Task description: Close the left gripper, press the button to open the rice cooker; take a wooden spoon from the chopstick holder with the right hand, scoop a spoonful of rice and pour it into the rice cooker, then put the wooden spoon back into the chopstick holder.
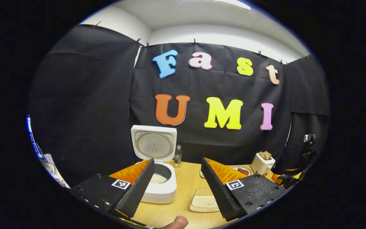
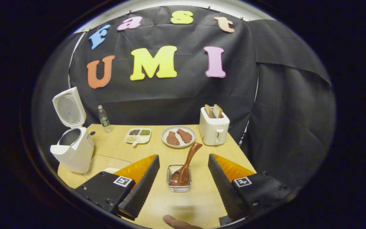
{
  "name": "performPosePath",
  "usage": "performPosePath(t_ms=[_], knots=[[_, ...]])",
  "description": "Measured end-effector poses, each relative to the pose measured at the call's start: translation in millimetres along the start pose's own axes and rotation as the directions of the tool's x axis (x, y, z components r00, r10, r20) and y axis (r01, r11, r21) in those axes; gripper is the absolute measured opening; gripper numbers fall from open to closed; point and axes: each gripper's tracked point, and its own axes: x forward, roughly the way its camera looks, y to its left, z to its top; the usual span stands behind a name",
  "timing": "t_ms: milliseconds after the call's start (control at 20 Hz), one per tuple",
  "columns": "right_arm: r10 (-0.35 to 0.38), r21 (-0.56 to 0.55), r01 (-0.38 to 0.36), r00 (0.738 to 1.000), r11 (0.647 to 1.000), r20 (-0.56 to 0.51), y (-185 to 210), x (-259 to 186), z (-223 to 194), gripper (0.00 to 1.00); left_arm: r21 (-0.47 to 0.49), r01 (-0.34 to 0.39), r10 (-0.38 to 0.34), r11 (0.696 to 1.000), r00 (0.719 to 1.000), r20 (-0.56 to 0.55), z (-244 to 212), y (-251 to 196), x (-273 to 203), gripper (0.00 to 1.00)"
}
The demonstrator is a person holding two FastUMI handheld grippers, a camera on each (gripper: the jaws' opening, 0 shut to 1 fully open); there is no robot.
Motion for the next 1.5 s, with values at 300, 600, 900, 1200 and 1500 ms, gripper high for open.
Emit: performPosePath(t_ms=[300, 600, 900, 1200, 1500], knots=[[0.048, 0.048, -0.043, 0.993, 0.998, -0.103, -19.9, 78.4, -33.0, 0.99, 0.075, 0.003, -0.004, 0.997, 1.000, 0.014, -14.5, -40.4, -6.3, 0.94], [0.088, 0.066, -0.077, 0.977, 0.995, -0.194, -22.6, 135.4, -55.2, 0.95, 0.067, 0.014, -0.018, 0.998, 0.998, 0.055, -14.1, -66.2, -13.0, 0.94], [0.170, 0.102, -0.147, 0.946, 0.984, -0.275, -13.0, 167.7, -78.2, 0.84, 0.072, 0.001, -0.002, 0.997, 1.000, 0.020, -20.4, -68.5, -17.8, 0.94], [0.202, 0.149, -0.165, 0.938, 0.975, -0.283, -3.2, 174.1, -79.8, 0.41, 0.093, -0.006, 0.006, 0.996, 1.000, 0.001, -25.9, -69.6, -16.6, 0.94], [0.225, 0.175, -0.182, 0.936, 0.968, -0.271, 3.3, 156.2, -72.8, 0.18, 0.084, 0.020, -0.020, 0.996, 1.000, 0.003, -23.6, -68.5, -15.1, 0.94]])
